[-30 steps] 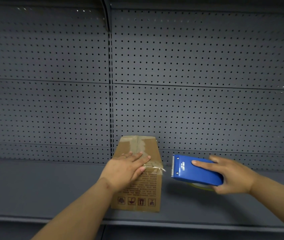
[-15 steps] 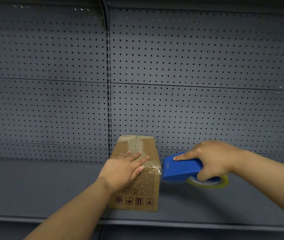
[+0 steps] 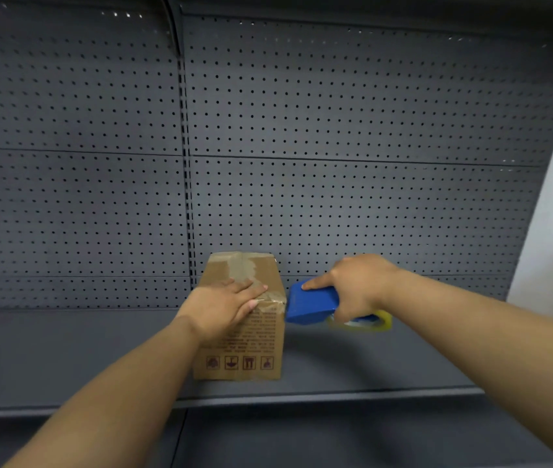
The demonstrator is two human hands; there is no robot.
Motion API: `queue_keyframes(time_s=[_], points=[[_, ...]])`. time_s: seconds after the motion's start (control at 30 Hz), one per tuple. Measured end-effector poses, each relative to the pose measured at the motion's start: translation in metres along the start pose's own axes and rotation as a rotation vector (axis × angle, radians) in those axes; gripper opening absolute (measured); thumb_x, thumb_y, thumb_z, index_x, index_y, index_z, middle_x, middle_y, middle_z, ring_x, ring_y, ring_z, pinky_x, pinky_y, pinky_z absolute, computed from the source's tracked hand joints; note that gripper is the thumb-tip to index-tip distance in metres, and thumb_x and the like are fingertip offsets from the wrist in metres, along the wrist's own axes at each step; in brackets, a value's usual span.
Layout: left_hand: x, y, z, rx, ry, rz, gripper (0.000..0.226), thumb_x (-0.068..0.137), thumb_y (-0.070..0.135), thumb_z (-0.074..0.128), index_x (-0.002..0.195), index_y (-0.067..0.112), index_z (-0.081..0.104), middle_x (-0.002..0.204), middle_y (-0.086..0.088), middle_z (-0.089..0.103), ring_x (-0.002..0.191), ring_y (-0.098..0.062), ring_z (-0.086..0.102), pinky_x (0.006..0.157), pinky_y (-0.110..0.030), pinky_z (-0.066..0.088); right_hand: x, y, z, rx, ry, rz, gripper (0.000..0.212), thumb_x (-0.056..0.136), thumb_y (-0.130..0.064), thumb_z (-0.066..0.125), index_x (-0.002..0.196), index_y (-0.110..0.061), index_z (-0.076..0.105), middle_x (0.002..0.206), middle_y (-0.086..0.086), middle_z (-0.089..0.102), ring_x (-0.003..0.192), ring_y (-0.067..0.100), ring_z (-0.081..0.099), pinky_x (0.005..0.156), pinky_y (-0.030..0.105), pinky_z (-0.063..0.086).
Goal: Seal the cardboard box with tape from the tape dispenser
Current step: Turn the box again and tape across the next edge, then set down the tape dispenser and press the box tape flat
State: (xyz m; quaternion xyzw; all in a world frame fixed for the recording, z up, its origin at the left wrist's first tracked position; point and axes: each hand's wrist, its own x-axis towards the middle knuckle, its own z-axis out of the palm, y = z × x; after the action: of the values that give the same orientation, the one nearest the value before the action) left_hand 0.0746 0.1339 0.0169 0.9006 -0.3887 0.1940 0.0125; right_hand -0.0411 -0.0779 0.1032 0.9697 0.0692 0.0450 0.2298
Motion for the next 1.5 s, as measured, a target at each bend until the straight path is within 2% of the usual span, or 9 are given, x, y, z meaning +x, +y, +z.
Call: queue_keyframes(time_s=[0.1,0.53,0.7,0.83,0.93,1.1,1.27,1.37,1.5], points=[[-0.004,-0.003,-0.003,-0.019,-0.037,-0.001,0.081,0.068,0.065,-0.020,0.140,0.049,0.013,0.154,0.014,0.022,0.139,-0.014,0.026,0.102,-0.036,0.038,0.000,-0.001,0.018,-0.241,-0.066,-0.116,0.064,0.076,-0.032,0.056,0.134,-0.045,0.034,0.097,-0.001,0.055,0.087,0.020,0.052,0.060,0.026,0.036],[0.000,-0.007,0.006,-0.039,-0.035,0.000,0.091,0.065,0.068,-0.028,0.141,0.045,0.016,0.154,0.009,0.024,0.139,-0.019,0.026,0.111,-0.041,0.028,0.015,0.025,0.111,0.108,0.134,0.277,0.080,0.082,-0.062,0.048,0.142,-0.040,0.001,0.129,0.011,0.037,0.117,0.027,0.039,0.096,0.037,0.034],[0.000,-0.006,0.006,-0.041,-0.024,-0.007,0.083,0.069,0.062,-0.021,0.142,0.043,0.015,0.154,0.010,0.022,0.140,-0.019,0.023,0.112,-0.039,0.026,0.037,0.000,0.147,0.120,0.165,0.284,0.087,0.063,-0.066,0.068,0.138,-0.040,0.031,0.103,0.015,0.057,0.088,0.030,0.057,0.076,0.043,0.049],[0.000,-0.006,0.007,-0.047,0.003,-0.001,0.083,0.071,0.061,-0.019,0.142,0.042,0.018,0.154,0.008,0.024,0.140,-0.020,0.026,0.112,-0.037,0.026,0.051,-0.018,0.168,0.038,0.168,0.234,0.090,0.077,-0.063,0.053,0.142,-0.038,-0.003,0.117,0.016,0.046,0.101,0.031,0.047,0.088,0.042,0.039],[0.000,-0.007,0.007,-0.046,0.022,0.004,0.080,0.074,0.060,-0.017,0.142,0.041,0.021,0.153,0.008,0.026,0.139,-0.021,0.028,0.110,-0.038,0.028,0.059,-0.018,0.188,0.182,0.137,0.246,0.127,0.043,-0.065,0.078,0.143,-0.035,0.006,0.084,0.016,0.059,0.069,0.029,0.053,0.058,0.042,0.049],[0.000,-0.007,0.007,-0.049,-0.011,-0.003,0.079,0.073,0.060,-0.017,0.142,0.042,0.017,0.154,0.008,0.023,0.141,-0.020,0.023,0.112,-0.036,0.020,0.063,-0.022,0.217,0.278,0.206,0.236,0.070,0.086,-0.068,0.015,0.144,-0.030,0.003,0.079,0.013,0.067,0.061,0.027,0.055,0.062,0.044,0.044],[0.000,-0.007,0.001,-0.053,-0.061,-0.001,0.079,0.070,0.061,-0.016,0.142,0.045,0.012,0.155,0.010,0.017,0.143,-0.016,0.015,0.114,-0.033,0.012,0.064,0.000,0.211,0.237,0.086,0.242,0.056,0.092,-0.055,0.005,0.142,-0.035,-0.009,0.095,0.018,0.070,0.081,0.037,0.063,0.085,0.048,0.029],[0.000,-0.010,0.000,-0.063,-0.108,0.000,0.081,0.068,0.064,-0.017,0.142,0.047,0.010,0.156,0.012,0.014,0.143,-0.015,0.013,0.114,-0.031,0.012,0.056,0.019,0.197,0.070,-0.115,0.289,0.052,0.096,-0.049,0.012,0.137,-0.042,-0.019,0.152,0.014,0.018,0.134,0.038,0.020,0.110,0.050,0.007],[0.003,-0.013,-0.002,-0.065,-0.170,-0.004,0.083,0.065,0.067,-0.017,0.141,0.048,0.010,0.156,0.012,0.014,0.143,-0.015,0.011,0.114,-0.031,0.008,0.051,0.033,0.190,0.005,-0.288,0.284,0.054,0.096,-0.050,0.016,0.140,-0.041,-0.012,0.156,0.007,-0.004,0.139,0.032,0.004,0.112,0.049,-0.001]])
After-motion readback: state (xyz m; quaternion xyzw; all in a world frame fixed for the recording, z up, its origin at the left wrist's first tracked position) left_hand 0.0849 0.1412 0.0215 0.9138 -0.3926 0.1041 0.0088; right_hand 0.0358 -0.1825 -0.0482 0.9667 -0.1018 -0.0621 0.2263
